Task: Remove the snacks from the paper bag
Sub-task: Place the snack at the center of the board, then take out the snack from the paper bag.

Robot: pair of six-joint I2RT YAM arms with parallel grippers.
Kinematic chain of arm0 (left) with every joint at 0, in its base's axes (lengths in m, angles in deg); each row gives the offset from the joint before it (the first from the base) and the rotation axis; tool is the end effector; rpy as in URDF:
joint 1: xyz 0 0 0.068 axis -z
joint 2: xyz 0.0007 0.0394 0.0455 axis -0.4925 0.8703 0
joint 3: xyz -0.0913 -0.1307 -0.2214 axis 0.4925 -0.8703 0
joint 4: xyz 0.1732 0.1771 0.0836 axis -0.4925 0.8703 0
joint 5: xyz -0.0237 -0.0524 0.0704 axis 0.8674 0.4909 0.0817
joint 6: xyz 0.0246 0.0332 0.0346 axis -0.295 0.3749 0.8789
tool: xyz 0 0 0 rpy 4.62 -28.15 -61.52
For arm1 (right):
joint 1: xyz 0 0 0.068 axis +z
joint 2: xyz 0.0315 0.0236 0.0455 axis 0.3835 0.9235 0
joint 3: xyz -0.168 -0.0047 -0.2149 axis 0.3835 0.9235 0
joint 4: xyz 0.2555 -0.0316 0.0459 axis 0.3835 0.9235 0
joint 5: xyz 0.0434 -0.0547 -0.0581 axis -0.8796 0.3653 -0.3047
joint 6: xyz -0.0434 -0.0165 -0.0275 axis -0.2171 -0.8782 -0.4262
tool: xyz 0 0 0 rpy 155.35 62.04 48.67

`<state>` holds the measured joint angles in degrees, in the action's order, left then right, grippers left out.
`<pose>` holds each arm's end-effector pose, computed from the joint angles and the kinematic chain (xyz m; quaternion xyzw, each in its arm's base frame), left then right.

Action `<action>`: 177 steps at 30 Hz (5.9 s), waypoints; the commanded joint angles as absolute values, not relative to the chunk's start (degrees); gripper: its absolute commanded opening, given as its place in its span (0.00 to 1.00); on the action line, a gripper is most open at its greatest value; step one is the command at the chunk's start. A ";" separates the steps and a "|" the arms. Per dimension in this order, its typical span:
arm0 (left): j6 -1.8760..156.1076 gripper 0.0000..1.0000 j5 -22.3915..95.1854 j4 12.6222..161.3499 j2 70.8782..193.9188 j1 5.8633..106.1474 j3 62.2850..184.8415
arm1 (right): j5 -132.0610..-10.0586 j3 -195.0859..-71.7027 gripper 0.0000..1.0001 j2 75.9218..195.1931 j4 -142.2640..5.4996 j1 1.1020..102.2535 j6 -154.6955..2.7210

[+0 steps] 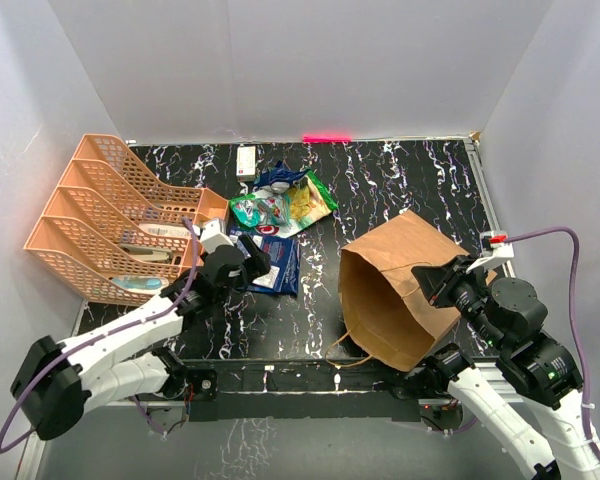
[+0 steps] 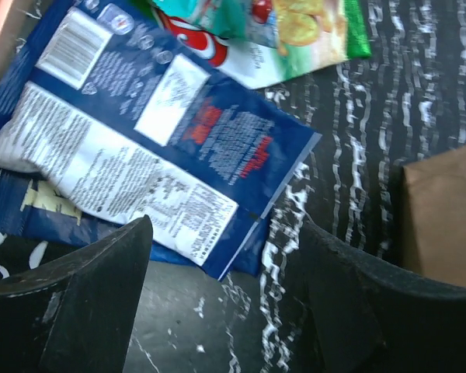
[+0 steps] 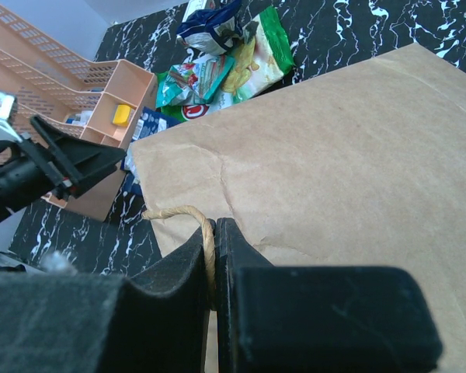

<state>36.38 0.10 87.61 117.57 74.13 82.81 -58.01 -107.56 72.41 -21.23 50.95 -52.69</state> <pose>0.1732 -0.1474 0.2276 -0.1807 0.8200 -0.2384 0.4881 0.0460 0.0211 0.3451 0.0403 0.7966 0.2614 0.5436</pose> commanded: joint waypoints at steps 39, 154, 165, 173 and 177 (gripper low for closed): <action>43.15 0.98 64.76 55.07 110.66 79.10 85.73 | -46.23 -118.48 0.08 67.09 -0.23 51.82 -42.32; 93.37 0.27 -1.21 46.57 185.01 102.72 132.28 | -70.73 -114.63 0.08 79.44 -31.57 51.77 -51.60; 76.74 0.08 11.45 62.65 164.26 102.70 118.41 | -65.45 -113.33 0.08 76.55 -29.65 51.79 -53.29; 68.90 0.07 23.81 70.25 151.88 102.80 110.43 | -64.28 -111.99 0.08 75.63 -29.91 51.77 -52.68; 66.51 0.07 29.35 71.51 144.45 102.83 106.09 | -63.24 -111.75 0.08 75.34 -29.62 51.82 -52.79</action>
<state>70.98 21.55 70.24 153.15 103.07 109.00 -65.35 -111.93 76.15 -27.88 51.48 -52.50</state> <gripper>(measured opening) 0.209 0.078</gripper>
